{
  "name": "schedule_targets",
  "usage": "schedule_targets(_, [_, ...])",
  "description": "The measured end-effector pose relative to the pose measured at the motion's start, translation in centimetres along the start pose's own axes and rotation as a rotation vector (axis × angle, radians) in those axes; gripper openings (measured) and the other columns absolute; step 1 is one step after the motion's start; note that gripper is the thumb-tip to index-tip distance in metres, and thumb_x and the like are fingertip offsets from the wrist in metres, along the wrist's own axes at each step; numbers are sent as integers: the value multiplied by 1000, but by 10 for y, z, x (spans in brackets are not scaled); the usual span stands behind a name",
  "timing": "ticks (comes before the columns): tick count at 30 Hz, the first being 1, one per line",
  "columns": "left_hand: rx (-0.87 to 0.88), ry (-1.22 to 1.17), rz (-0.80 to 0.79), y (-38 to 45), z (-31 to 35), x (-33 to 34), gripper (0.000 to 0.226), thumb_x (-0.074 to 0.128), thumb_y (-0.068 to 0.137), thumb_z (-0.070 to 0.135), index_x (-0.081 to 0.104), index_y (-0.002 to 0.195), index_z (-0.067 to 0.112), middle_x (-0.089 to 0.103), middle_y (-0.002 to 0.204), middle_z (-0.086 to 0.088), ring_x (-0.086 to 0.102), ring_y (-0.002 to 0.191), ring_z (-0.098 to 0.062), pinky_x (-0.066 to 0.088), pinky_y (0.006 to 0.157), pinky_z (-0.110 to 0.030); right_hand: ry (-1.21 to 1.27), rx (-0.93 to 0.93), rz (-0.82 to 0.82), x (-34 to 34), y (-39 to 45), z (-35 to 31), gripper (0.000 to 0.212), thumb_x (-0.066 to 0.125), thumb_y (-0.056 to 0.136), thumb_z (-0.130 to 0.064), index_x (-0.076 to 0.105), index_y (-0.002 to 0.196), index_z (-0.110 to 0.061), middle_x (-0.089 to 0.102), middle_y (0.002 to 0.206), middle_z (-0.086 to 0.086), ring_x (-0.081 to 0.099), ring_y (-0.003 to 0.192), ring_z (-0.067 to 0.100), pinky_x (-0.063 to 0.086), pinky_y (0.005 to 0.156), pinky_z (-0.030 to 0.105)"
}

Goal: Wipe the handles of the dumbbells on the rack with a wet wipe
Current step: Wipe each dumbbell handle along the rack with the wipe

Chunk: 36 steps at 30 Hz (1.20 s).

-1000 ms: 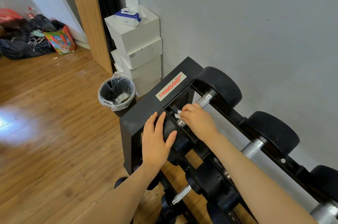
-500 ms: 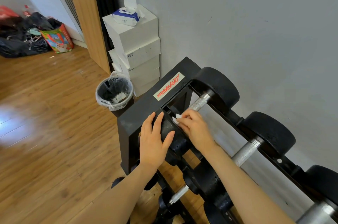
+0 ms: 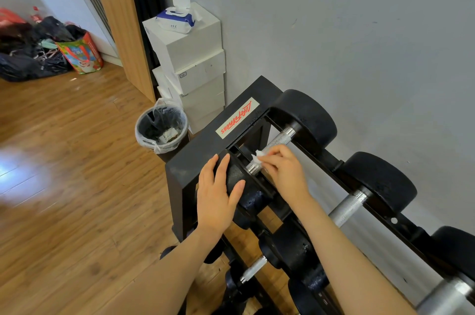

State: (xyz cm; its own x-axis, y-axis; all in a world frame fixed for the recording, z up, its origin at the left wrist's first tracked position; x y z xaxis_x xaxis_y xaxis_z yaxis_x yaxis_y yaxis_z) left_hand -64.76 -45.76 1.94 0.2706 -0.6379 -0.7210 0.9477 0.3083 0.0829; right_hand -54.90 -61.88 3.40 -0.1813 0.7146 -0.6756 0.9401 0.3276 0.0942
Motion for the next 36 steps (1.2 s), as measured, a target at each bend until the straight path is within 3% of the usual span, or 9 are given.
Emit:
schedule_targets(6, [-8, 6, 4, 0, 0, 1, 66, 33, 95, 62, 28, 152, 29, 25, 158, 0, 22, 145, -19, 24, 116, -44, 75, -33, -77, 18, -17, -4, 5, 63, 91, -13, 66, 94, -16, 59, 96, -2, 59, 95, 8, 53, 84, 21])
schedule_targets(11, [-10, 5, 0, 0, 0, 0, 66, 34, 94, 60, 27, 152, 30, 24, 158, 1, 21, 145, -19, 23, 116, -43, 127, 74, 164, 8, -17, 5, 20, 68, 85, -3, 73, 104, -10, 57, 100, -4, 58, 91, 4, 49, 81, 10])
schedule_targets(16, [-13, -3, 5, 0, 1, 1, 67, 32, 94, 62, 29, 152, 29, 25, 157, 1, 23, 145, -19, 23, 116, -41, 193, 76, -47, 20, -19, 0, 20, 68, 86, -6, 72, 105, -11, 60, 108, -1, 59, 103, 8, 52, 90, 21])
schedule_targets(21, [-15, 18, -2, 0, -1, 1, 67, 32, 94, 63, 27, 152, 30, 23, 158, 2, 21, 145, -17, 18, 115, -36, 200, 154, 189, 7, -16, 6, 20, 68, 85, -2, 72, 103, -9, 59, 105, -1, 61, 97, 10, 55, 85, 25])
schedule_targets(26, [-19, 21, -5, 0, 3, -2, 66, 36, 96, 63, 28, 152, 29, 24, 158, 1, 21, 145, -18, 17, 114, -33, 181, 102, -75, 17, -17, -2, 20, 67, 87, -7, 72, 107, -11, 60, 111, 2, 59, 104, 10, 52, 92, 23])
schedule_targets(30, [-38, 20, -34, 0, 5, -4, 71, 32, 91, 64, 26, 153, 31, 21, 159, 3, 19, 146, -17, 16, 114, -33, 187, 142, 5, 14, -18, -1, 20, 67, 88, -8, 72, 107, -10, 61, 109, 2, 60, 102, 11, 54, 90, 24])
schedule_targets(34, [-51, 20, -60, 0, 6, -7, 69, 36, 92, 62, 24, 154, 33, 19, 160, 4, 18, 146, -16, 16, 114, -32, 235, 169, -105, 16, -18, 0, 20, 66, 89, -9, 72, 107, -13, 60, 111, 0, 60, 103, 10, 53, 91, 27])
schedule_targets(36, [-62, 27, -73, 0, 7, -8, 66, 41, 95, 57, 22, 154, 34, 17, 161, 5, 17, 147, -16, 17, 115, -33, 240, 201, -63, 10, -17, 3, 19, 65, 89, -7, 72, 105, -13, 59, 108, -2, 60, 102, 10, 53, 89, 22])
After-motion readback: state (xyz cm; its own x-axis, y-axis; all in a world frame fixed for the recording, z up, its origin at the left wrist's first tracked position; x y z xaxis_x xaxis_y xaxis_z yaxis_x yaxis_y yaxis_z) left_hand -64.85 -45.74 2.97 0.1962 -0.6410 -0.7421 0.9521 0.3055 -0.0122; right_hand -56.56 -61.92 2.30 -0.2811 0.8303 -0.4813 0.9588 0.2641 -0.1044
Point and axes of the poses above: each hand's wrist, its own y-axis towards the middle knuckle, its own x-axis out of the palm, z = x × y, the point moved 4 cm from there along y, towards the middle knuckle
